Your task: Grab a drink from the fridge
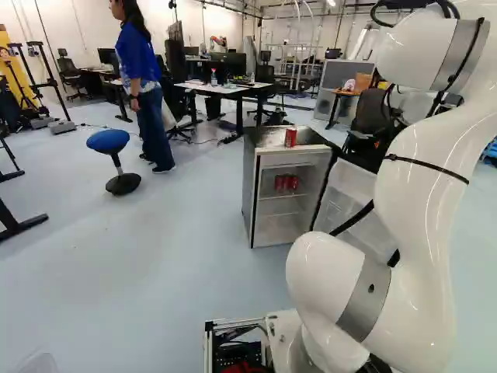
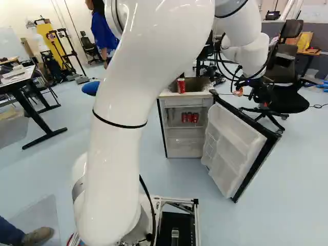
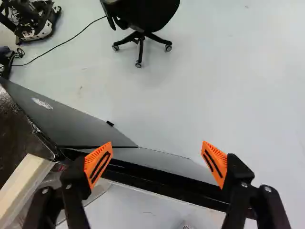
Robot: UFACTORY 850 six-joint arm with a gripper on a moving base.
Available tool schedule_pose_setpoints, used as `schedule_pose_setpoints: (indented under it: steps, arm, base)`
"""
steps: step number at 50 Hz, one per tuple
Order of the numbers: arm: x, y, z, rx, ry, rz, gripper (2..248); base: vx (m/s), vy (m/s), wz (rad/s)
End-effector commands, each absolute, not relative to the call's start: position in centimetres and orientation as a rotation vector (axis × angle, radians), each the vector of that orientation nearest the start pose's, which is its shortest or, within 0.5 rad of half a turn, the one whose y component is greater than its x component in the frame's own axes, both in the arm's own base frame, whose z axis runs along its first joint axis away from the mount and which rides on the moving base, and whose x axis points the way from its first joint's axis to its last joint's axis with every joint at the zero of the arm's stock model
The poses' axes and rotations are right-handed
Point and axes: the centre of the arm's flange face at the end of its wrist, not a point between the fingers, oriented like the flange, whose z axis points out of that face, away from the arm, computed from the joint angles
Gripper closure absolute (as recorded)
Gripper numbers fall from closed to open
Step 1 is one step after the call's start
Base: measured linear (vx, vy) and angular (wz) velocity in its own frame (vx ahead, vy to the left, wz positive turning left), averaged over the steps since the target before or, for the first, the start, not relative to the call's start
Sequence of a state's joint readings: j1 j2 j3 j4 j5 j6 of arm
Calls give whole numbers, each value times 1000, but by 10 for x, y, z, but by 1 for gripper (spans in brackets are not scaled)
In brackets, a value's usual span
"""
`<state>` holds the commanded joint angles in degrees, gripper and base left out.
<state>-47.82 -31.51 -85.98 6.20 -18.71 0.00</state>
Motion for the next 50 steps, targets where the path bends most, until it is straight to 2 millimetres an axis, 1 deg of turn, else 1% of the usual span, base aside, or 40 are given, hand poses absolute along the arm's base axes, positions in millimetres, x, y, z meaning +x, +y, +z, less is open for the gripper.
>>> schedule_pose_setpoints:
  steps: [13,44,50]
  arm:
    - [481,-524,493,-2850,1416,-936,3]
    - [512,-554,478,-2850,1394,-763,3]
    - [519,-561,471,-2850,1389,-729,3]
  base:
    - [0,0,0]
    - [0,0,0]
    - [0,0,0]
